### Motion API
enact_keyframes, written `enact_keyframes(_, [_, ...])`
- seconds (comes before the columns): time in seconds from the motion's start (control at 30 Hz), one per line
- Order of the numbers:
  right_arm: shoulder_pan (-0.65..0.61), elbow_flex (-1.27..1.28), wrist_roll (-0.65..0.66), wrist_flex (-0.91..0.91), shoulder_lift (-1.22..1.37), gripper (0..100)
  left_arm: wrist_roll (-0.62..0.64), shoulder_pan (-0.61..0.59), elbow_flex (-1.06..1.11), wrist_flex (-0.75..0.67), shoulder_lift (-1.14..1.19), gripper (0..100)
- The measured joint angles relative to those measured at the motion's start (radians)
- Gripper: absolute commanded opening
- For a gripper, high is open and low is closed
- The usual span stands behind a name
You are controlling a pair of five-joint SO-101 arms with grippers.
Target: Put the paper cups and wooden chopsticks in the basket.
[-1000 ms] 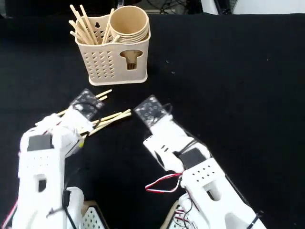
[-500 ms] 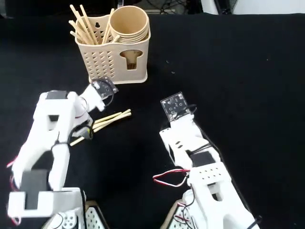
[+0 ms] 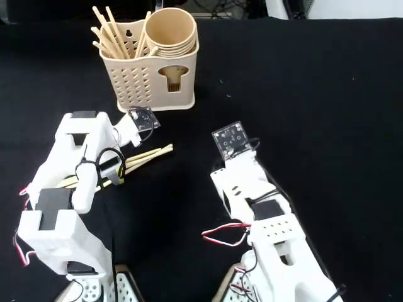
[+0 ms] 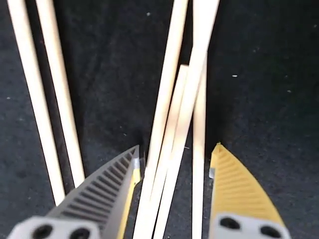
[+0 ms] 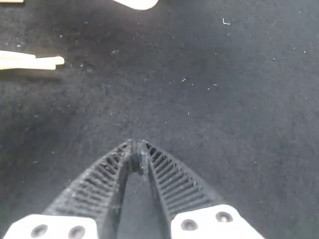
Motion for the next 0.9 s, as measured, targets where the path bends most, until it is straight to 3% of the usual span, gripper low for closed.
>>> enact_keyframes(0.3, [0.0,0.008,0.0,-0.02,0.0,1.5,-0.003,0.006,0.038,0.012,-0.002,4])
enact_keyframes(0.67, [0.0,0.026,0.0,-0.069,0.0,1.5,-0.003,0.006,0.086,0.017,-0.008,4])
enact_keyframes(0.9, [0.0,0.026,0.0,-0.069,0.0,1.5,-0.002,0.0,0.051,0.152,-0.075,3])
